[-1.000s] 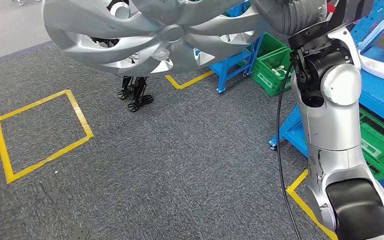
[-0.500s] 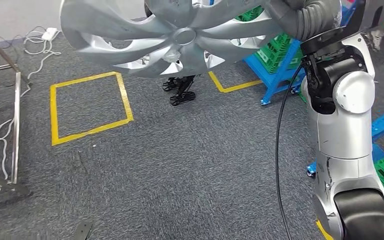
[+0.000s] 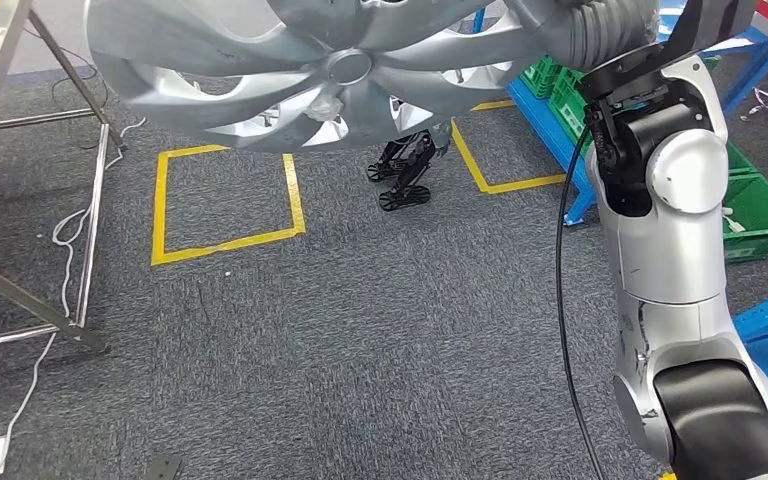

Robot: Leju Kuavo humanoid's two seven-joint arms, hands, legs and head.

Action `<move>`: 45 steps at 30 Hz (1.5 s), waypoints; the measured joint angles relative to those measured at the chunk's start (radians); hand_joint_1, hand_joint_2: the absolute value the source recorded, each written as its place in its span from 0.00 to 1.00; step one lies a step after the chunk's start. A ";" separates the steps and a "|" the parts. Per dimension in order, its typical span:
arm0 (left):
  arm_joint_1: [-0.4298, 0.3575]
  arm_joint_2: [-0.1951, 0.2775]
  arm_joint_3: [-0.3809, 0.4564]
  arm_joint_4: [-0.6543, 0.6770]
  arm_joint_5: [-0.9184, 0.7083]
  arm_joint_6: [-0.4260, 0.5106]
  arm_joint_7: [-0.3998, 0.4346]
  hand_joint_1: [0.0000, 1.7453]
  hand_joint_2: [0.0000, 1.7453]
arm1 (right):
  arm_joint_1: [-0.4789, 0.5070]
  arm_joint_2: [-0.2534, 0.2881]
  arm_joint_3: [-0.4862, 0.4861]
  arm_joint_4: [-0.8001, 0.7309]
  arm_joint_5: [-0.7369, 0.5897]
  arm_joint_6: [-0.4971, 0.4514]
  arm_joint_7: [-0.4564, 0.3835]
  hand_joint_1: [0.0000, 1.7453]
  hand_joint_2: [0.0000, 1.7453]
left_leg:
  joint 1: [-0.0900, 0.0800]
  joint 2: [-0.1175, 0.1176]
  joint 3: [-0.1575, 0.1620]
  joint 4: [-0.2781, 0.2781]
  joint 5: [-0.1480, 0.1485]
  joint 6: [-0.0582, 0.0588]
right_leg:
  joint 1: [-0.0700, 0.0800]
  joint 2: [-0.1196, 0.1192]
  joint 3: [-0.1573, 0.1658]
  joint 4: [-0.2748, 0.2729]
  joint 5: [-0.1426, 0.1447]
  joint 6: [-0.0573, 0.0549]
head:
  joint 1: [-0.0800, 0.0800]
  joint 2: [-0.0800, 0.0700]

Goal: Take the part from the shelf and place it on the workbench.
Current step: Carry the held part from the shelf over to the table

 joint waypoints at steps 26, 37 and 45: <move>-0.003 -0.007 0.000 0.008 -0.003 -0.002 -0.004 0.00 1.00 | -0.012 0.005 0.002 -0.001 -0.002 0.002 -0.001 1.00 1.00 | -0.027 -0.038 -0.042 0.037 -0.039 0.037 | 0.025 0.047 0.016 -0.051 0.031 -0.039 | 0.028 0.000; 0.000 -0.010 0.000 0.012 -0.003 -0.003 0.000 0.00 1.00 | -0.002 0.011 0.005 0.000 -0.002 0.002 0.000 1.00 1.00 | -0.009 0.035 0.035 -0.083 0.020 0.042 | -0.008 -0.033 -0.001 0.044 -0.044 0.038 | 0.022 0.000; -0.007 -0.008 0.000 0.013 -0.003 -0.004 0.003 0.00 1.00 | 0.011 0.009 0.002 -0.001 0.001 0.002 0.001 1.00 1.00 | -0.036 -0.071 0.034 -0.086 0.033 0.065 | 0.017 0.071 -0.109 0.276 -0.126 -0.009 | 0.059 0.000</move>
